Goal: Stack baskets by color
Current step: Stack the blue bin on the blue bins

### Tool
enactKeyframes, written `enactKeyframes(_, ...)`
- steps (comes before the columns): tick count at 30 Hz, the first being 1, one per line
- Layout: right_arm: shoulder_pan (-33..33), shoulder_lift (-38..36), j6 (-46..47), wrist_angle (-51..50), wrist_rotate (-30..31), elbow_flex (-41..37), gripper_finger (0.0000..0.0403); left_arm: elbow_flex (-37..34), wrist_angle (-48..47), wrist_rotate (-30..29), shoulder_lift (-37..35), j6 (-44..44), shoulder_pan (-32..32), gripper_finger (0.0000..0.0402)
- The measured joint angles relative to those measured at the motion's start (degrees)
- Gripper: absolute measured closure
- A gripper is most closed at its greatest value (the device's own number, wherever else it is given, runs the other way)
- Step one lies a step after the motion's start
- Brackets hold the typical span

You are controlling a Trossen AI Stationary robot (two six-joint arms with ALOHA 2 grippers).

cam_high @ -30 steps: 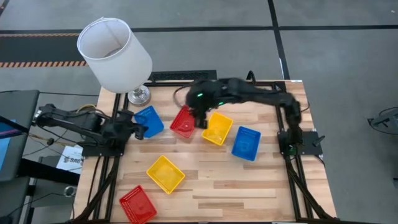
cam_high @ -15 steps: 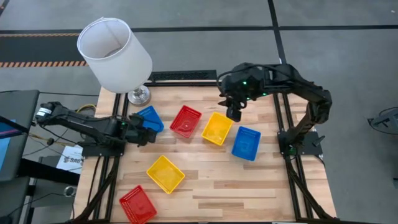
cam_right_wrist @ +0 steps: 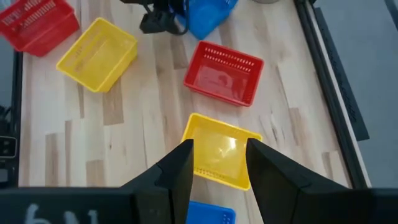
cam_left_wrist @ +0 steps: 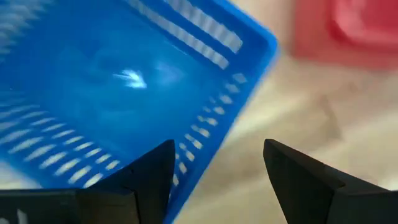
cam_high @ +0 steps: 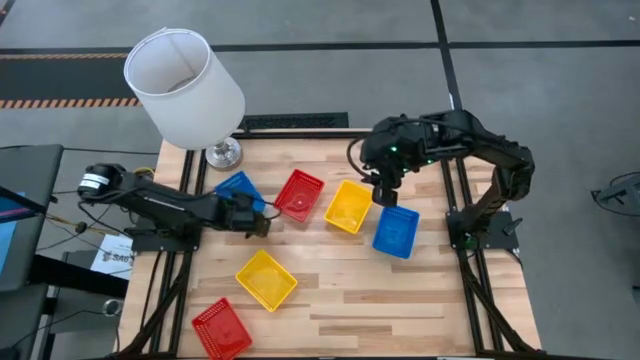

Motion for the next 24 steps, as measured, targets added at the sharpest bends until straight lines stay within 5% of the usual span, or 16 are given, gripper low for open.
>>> enactKeyframes(8, 1.8, 0.1, 0.1, -0.2, 0.0, 0.0, 0.0234, 0.0, 14.7, 21.5, 3.7, 1.9, -1.8, 0.0168)
enactKeyframes(24, 3.4, 0.1, 0.5, 0.0, 0.0, 0.0, 0.0237, 0.0, 46.1, 19.9, 3.7, 0.2, -1.6, 0.0168)
